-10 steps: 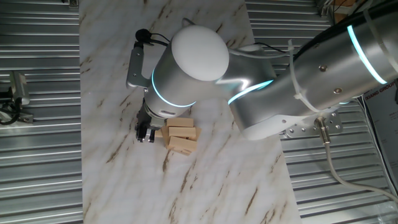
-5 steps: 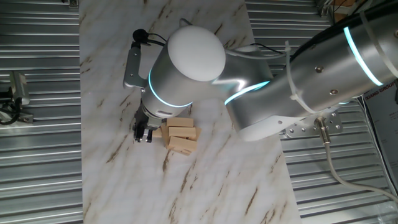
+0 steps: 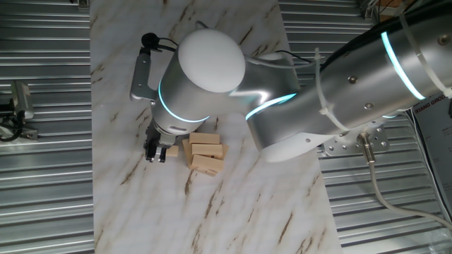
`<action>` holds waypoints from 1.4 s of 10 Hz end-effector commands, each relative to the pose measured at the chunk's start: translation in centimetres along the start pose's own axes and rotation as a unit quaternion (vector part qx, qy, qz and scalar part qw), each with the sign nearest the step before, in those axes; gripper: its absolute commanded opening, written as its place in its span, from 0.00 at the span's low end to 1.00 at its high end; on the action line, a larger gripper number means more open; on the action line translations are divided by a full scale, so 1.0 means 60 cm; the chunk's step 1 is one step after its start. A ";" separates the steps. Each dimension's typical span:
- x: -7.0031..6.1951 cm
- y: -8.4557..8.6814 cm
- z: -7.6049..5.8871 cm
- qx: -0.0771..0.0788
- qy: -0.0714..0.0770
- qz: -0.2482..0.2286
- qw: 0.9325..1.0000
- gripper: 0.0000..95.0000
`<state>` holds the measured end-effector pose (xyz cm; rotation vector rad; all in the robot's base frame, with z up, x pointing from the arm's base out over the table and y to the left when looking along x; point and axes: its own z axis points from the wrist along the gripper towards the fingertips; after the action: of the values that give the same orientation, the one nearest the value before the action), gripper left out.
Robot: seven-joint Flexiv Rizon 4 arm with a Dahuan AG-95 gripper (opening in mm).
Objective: Play Jenga
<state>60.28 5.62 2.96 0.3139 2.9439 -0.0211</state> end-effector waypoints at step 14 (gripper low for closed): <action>-0.007 0.002 0.005 0.003 0.000 -0.010 1.000 0.00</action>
<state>60.88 5.67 2.74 0.2825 2.9494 -0.0303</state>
